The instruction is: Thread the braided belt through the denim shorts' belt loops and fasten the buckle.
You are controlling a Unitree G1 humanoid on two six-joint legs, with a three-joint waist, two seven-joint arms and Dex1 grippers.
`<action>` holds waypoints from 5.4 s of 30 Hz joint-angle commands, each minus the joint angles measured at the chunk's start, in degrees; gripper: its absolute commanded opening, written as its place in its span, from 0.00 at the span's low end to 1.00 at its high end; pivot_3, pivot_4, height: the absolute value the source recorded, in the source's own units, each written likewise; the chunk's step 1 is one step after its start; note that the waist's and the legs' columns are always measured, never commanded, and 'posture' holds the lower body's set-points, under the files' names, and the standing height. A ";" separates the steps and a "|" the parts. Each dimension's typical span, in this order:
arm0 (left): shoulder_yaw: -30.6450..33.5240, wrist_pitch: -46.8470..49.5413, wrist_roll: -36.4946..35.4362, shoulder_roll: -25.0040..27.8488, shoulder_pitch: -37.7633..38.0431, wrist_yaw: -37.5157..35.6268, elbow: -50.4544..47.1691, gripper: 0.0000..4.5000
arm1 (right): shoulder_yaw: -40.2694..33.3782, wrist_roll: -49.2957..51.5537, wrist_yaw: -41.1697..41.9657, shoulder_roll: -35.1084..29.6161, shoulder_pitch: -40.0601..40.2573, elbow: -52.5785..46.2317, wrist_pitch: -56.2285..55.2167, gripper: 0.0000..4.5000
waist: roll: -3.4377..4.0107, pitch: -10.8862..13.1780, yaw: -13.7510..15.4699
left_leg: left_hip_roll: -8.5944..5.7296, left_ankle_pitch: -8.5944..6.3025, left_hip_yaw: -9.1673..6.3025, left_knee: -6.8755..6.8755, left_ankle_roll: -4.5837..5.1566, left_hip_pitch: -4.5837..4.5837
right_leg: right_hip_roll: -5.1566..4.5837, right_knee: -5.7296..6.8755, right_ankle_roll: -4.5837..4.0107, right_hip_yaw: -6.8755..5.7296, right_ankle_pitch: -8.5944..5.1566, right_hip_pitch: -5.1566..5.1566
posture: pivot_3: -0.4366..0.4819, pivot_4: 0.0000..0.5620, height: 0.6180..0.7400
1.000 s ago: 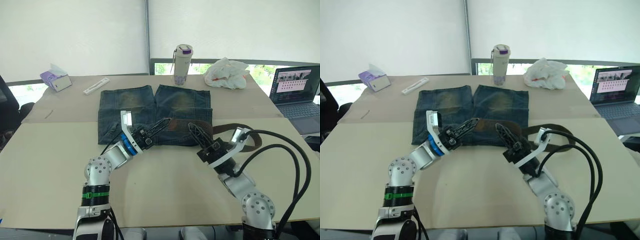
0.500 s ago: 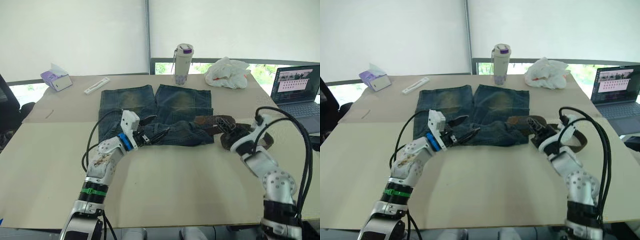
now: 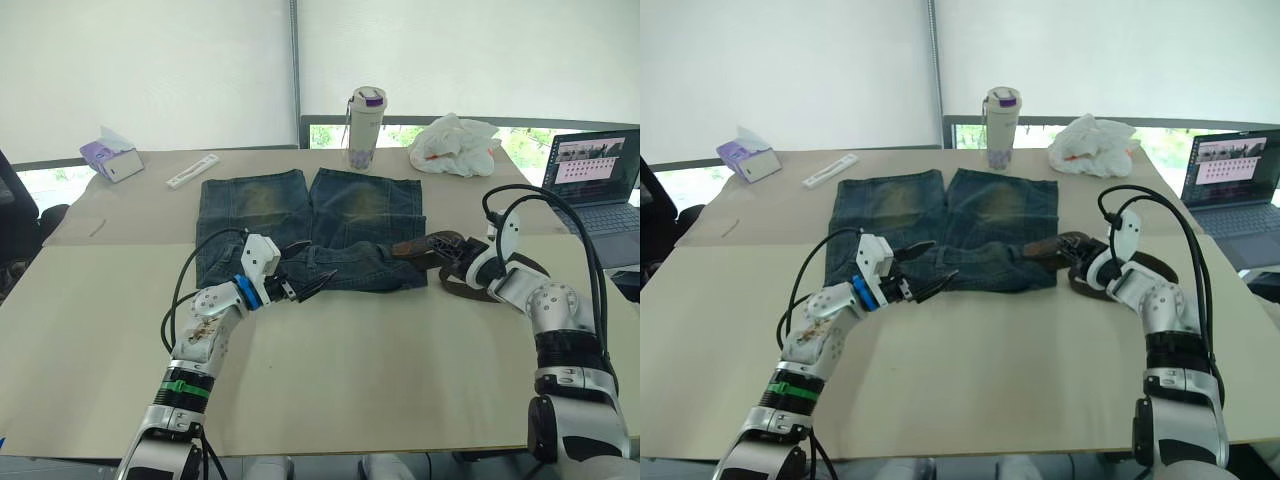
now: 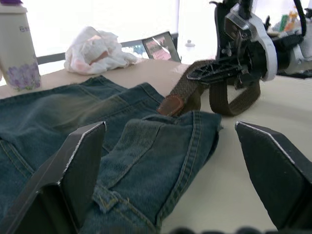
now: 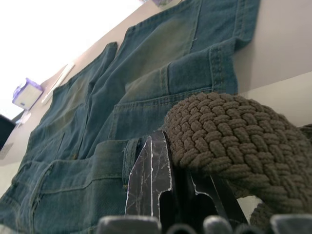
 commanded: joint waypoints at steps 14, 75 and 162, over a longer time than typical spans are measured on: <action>2.06 0.80 0.15 4.60 -2.69 -3.55 0.85 1.00 | -4.26 -2.95 4.92 4.49 -7.71 11.20 9.04 0.00 | 0.01 0.01 -0.40 | 0.17 0.00 -0.18 -0.02 0.00 0.05 | -0.01 0.03 -0.02 0.02 0.01 0.00 | 0.48 0.27 1.00; -2.43 -0.97 4.98 -0.10 -1.86 -1.80 0.71 1.00 | -3.29 -7.43 26.70 2.69 -11.53 15.56 14.33 0.00 | 0.08 0.05 -1.28 | 0.14 0.00 -0.06 -0.01 0.00 0.00 | 0.02 0.05 -0.03 0.00 0.04 -0.03 | 0.48 0.27 1.00; -2.17 -10.38 13.80 -3.14 -12.27 7.98 20.53 1.00 | -9.73 -9.88 8.67 12.40 -7.16 7.46 10.51 0.00 | 0.10 0.04 -1.32 | 0.02 0.00 -0.34 0.00 0.00 0.03 | -0.04 0.24 -0.03 0.08 0.06 -0.17 | 0.48 0.27 1.00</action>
